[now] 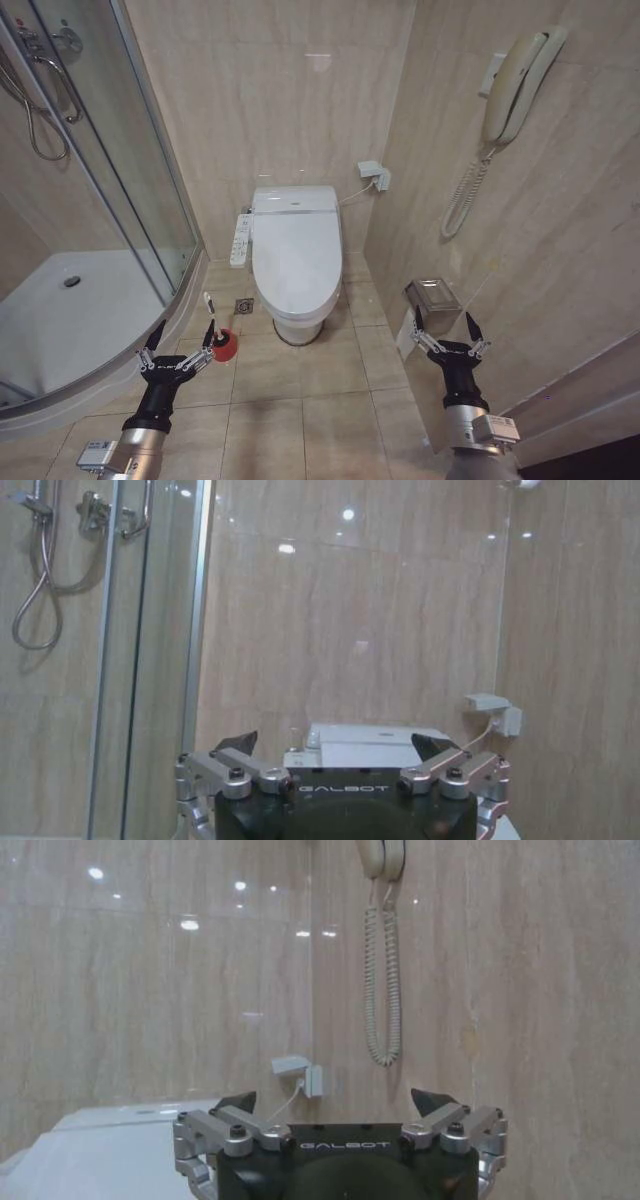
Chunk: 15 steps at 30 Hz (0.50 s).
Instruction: Open the toilet lid, clean the toilet bowl with a toilet brush, close the toilet lid, and flush.
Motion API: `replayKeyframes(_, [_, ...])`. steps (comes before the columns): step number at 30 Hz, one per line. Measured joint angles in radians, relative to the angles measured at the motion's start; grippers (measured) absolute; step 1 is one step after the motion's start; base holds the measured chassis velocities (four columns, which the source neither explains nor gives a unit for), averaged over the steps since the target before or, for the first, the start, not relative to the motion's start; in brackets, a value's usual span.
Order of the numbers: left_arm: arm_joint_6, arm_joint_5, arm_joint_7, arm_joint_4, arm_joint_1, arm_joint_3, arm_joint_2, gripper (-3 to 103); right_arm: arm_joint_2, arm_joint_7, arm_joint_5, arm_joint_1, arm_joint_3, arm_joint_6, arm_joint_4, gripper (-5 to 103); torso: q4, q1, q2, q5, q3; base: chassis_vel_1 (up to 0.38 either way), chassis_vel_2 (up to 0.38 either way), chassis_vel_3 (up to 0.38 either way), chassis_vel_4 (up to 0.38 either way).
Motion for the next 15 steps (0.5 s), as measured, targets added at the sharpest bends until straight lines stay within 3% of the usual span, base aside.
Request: replayKeyframes(15, [0.000, 0.000, 0.000, 0.000, 0.000, 0.000, 0.000, 100, 0.000, 0.000, 0.000, 0.000, 0.000, 0.000, 0.000, 100, 0.0001, 0.000, 0.000, 0.0000, 0.000, 0.000, 0.000, 0.000, 0.000])
